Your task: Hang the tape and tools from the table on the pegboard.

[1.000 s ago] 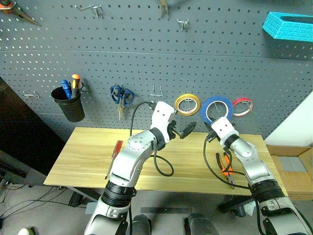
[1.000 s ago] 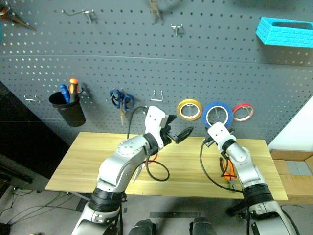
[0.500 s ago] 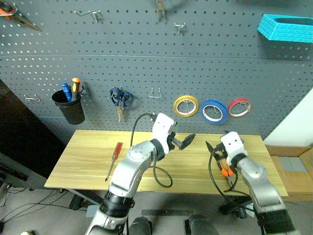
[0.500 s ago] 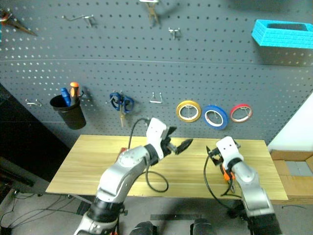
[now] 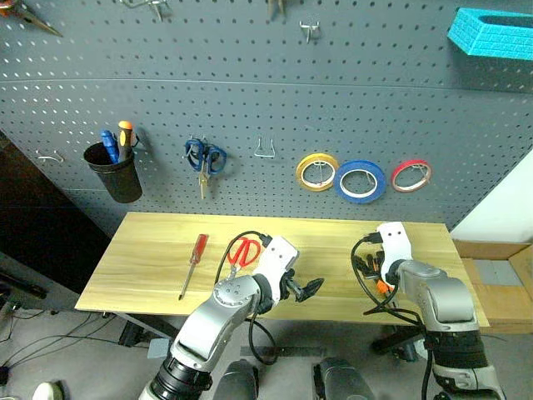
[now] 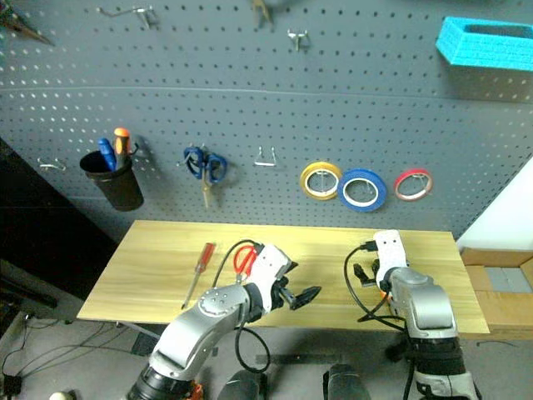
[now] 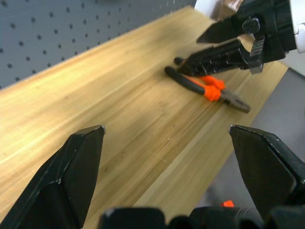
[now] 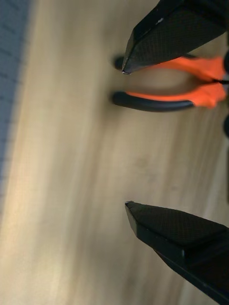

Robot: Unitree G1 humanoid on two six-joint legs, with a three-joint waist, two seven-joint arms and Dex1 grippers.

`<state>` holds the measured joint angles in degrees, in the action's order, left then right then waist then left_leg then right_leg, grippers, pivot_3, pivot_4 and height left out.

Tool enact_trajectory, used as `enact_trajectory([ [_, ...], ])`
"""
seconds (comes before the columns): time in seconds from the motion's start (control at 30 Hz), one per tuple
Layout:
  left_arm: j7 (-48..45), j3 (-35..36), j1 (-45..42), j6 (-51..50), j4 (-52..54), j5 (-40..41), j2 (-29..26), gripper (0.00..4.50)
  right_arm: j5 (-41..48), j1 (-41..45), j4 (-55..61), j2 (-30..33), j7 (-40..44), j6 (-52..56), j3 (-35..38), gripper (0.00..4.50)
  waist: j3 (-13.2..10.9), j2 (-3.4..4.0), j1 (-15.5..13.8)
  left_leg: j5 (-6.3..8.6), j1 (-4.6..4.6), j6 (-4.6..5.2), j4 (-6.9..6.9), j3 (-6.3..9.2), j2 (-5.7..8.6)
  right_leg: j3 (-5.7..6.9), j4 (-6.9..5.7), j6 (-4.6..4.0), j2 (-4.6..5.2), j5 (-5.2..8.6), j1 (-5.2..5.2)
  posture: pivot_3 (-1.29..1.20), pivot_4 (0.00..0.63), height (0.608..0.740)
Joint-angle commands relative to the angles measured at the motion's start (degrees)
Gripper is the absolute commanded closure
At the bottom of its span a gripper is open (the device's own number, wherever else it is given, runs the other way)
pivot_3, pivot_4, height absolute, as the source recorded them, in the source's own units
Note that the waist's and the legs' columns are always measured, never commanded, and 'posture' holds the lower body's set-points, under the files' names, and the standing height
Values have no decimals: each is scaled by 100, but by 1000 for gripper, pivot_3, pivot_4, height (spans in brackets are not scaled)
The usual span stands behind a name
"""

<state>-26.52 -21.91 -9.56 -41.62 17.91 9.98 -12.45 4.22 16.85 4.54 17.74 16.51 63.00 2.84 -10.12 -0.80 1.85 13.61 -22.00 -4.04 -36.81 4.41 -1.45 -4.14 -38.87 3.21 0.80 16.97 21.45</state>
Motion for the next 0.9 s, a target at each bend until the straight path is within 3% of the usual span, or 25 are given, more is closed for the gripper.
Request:
enact_trajectory([
  [0.03,59,-120,-135,167,143,-25,185,0,6,254,-393,294,85,-25,40,58,-91,-1,-1,1,-9,2,1,0,2,1,0,-8,2,-4,5,23,240,740],
  [0.3,131,-57,-227,91,215,15,274,0,-142,566,-1359,643,30,-379,-57,58,-294,5,7,20,-83,32,4,2,1,4,-6,-21,4,-5,76,41,273,740],
  [0.73,251,-11,-112,-63,420,57,254,0,-28,1142,-2990,543,130,-629,13,58,-480,-66,1,20,-83,31,0,5,3,7,-6,-20,10,-5,73,69,304,740],
  [0.83,233,19,-95,-73,448,77,236,0,-22,1371,-3303,559,136,-713,82,618,-489,-76,-2,20,-82,31,-2,6,2,8,-6,-20,10,-5,72,73,298,740],
  [0.9,224,34,-118,-64,428,87,241,0,-28,1462,-3426,568,162,-801,78,1264,-489,-77,-5,20,-82,31,-2,6,2,8,-6,-19,10,-5,72,74,291,740],
])
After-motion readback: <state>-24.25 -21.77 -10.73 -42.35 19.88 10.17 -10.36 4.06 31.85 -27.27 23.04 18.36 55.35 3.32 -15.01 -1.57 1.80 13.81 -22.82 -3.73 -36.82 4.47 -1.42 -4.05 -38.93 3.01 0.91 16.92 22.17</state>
